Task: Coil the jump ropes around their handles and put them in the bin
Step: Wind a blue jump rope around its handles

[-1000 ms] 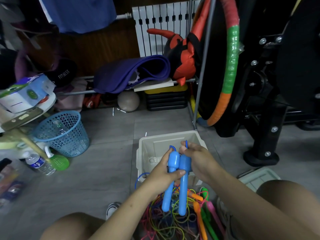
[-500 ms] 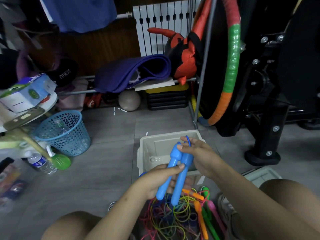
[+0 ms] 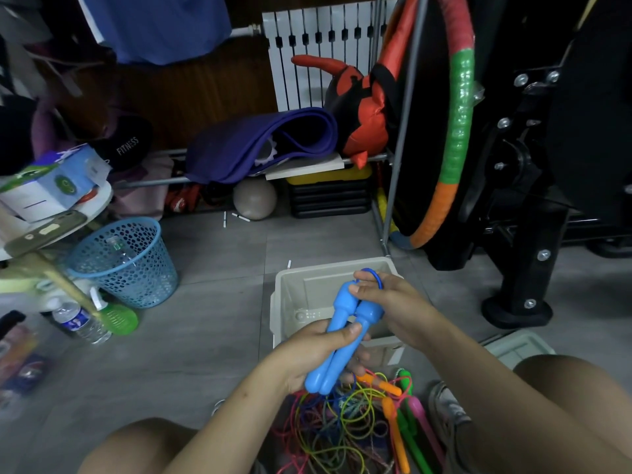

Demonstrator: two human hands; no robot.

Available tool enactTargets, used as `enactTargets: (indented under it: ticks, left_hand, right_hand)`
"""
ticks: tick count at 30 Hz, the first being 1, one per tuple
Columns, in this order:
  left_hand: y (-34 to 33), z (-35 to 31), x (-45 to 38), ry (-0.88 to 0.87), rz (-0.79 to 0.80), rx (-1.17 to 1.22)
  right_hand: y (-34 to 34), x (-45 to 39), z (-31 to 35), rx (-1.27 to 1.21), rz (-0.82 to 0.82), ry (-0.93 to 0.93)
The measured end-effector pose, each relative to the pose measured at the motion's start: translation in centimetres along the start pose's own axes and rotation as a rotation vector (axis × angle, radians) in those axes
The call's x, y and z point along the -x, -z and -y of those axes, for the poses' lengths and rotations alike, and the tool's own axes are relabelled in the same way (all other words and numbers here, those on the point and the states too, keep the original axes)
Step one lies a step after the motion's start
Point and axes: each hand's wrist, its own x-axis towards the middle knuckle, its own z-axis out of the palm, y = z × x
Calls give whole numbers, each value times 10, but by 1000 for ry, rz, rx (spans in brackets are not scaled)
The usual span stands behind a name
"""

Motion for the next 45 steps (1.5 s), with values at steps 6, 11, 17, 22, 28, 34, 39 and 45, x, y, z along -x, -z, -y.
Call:
enactTargets:
  ticks: [6,11,17,22,28,34,39,45]
  left_hand:
    - [5,-4,0,-16,-8,7]
    - [6,-10,1,-5,6,48]
    - [14,-17,5,12,127,83]
    - [24,-19,2,-76,91,267]
    - [17,-23,1,-175,-109,269]
    - [17,-30,2,-210,-202,297]
    - [11,-33,4,-148,-238,347]
    - [15,-30,-2,-158,-270,306]
  right_hand:
    - [-1,-5,-3,460,-215,65]
    - [-3,3,-3,669,-452,178]
    - [-8,8,9,272,-49,253]
    - [-12,5,14,34,60,6]
    - [-16,13,6,225,43,35]
    - [-15,10,-1,282,-143,183]
    - [-13,7,-8,399,-179,242]
    - [-12,8,-8,659,-129,372]
